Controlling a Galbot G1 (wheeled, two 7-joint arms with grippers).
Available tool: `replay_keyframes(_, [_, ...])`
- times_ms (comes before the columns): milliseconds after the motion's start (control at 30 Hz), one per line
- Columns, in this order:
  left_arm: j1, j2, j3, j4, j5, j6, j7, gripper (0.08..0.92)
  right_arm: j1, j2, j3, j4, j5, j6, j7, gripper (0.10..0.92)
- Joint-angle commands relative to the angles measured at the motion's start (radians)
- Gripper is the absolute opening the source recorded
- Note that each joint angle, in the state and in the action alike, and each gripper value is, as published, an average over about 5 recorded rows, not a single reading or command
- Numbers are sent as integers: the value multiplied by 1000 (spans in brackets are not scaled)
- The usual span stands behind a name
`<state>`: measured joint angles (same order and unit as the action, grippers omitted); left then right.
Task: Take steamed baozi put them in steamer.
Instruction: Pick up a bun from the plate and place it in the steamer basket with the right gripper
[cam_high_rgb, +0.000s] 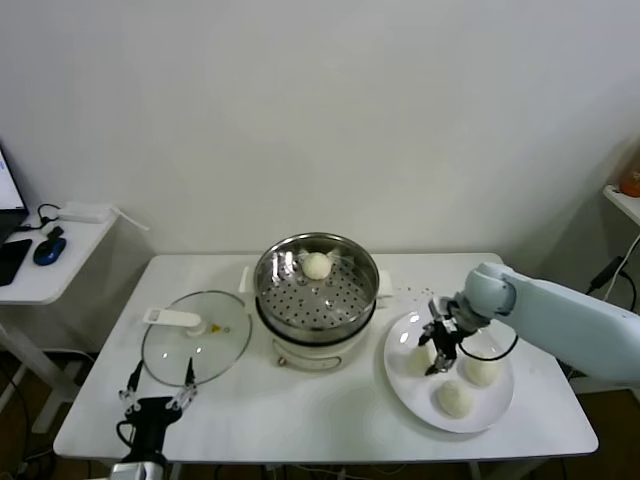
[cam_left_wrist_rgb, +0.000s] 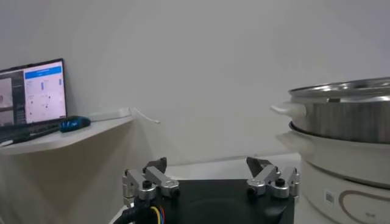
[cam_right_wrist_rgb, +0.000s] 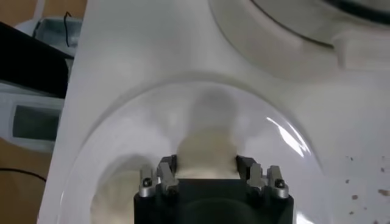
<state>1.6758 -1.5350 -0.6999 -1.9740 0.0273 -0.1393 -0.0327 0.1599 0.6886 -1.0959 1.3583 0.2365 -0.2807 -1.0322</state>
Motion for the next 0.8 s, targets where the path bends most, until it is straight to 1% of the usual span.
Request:
replay_keyframes(33, [-3,0,1,-4,2,5,0,823,256,-60,-118,105,141,-2,-15,651])
replay_keyframes(233, [-5,-1,4,-8,-2,14,-3,823,472,-53,-231,154,292,-11,-31,653])
replay_keyframes(433, [-4,-2,17,-19,-32,38,-17,823,615,33,-289,173,395,-23,-34,653])
replay_keyframes(633, [-2,-1,18,-29,-31,34,-15,823,671,189,-297,83,462,-30,-33,653])
replay_keyframes(800, [1,1,22,-39,-36,30,-12,823,642,344,-278,-56,475,-35,-30,653])
